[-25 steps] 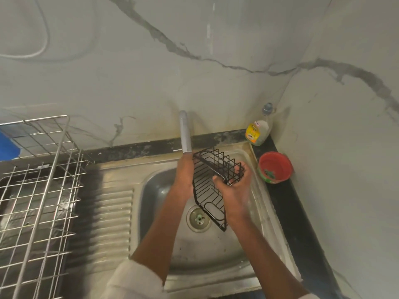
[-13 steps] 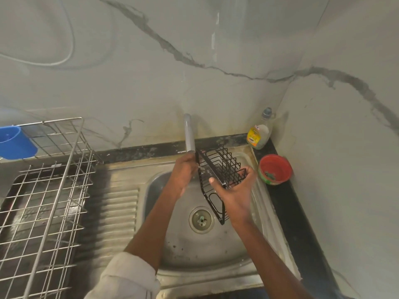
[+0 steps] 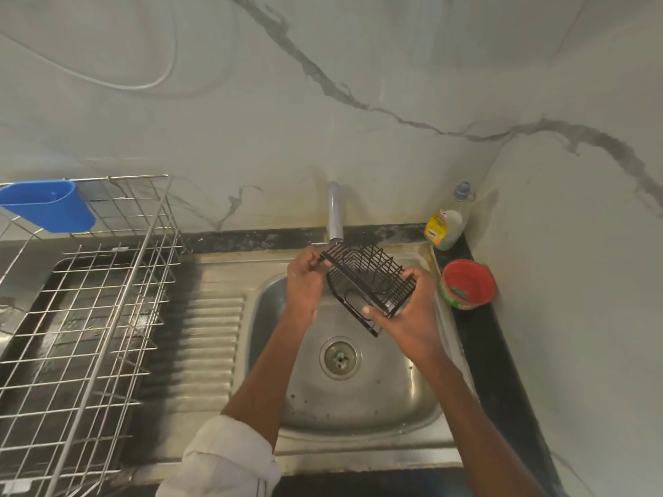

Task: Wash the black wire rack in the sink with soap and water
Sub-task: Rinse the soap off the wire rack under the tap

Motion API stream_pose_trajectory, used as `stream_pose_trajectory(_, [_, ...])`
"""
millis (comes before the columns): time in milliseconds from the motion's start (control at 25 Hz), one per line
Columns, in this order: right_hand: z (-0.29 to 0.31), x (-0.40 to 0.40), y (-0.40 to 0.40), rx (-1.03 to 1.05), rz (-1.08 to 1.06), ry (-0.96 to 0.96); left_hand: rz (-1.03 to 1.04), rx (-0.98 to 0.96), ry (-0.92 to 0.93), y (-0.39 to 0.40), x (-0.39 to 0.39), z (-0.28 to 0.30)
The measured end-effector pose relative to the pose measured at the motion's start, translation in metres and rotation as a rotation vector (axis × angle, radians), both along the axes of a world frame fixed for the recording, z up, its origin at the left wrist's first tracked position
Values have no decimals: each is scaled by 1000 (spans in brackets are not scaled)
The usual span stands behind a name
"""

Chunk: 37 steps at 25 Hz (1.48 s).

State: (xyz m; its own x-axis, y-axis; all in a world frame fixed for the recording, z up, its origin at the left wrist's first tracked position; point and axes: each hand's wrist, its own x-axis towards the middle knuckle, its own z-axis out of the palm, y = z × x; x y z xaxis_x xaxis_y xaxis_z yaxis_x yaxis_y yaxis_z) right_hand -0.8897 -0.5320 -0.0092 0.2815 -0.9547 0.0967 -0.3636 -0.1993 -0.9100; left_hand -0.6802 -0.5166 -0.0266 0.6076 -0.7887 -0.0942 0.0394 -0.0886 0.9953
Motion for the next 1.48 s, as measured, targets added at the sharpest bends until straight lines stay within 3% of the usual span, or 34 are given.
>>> stream_pose_trajectory(200, [7, -13, 7, -55, -96, 60, -141, -43, -13, -6, -5, 4])
stream_pose_trajectory(320, [20, -18, 6, -25, -48, 137, -111, -29, -58, -8, -11, 0])
stream_pose_trajectory(480, [40, -27, 7, 240, 106, 88, -78, -18, -33, -14, -17, 1])
stream_pose_trajectory(640, [46, -17, 13, 447, 208, 8, -245, -11, -222, -27, -23, 11])
stream_pose_trajectory(840, [48, 3, 23, 516, -25, -169, -488, 15, -247, -34, -23, 16])
stream_pose_trajectory(1000, [46, 16, 30, 520, -186, -221, -533, -1, -198, -29, -20, 20])
stream_pose_trajectory(1080, [43, 24, 35, 575, -238, -260, -502, -16, -229, -18, -14, 17])
stream_pose_trajectory(1160, [39, 31, 38, 623, -293, -353, -272, 112, -274, 2, -3, -1])
stream_pose_trajectory(1240, [36, 36, 39, 646, -329, -422, 4, 463, -126, 29, 4, -28])
stream_pose_trajectory(1320, [34, 38, 39, 626, -330, -422, 50, 728, 302, 50, -1, -44])
stream_pose_trajectory(1400, [35, 40, 45, 654, -319, -425, -6, 709, 750, 55, -19, -44])
stream_pose_trajectory(1480, [31, 38, 50, 706, -354, -452, 11, 585, 925, 54, -36, -31])
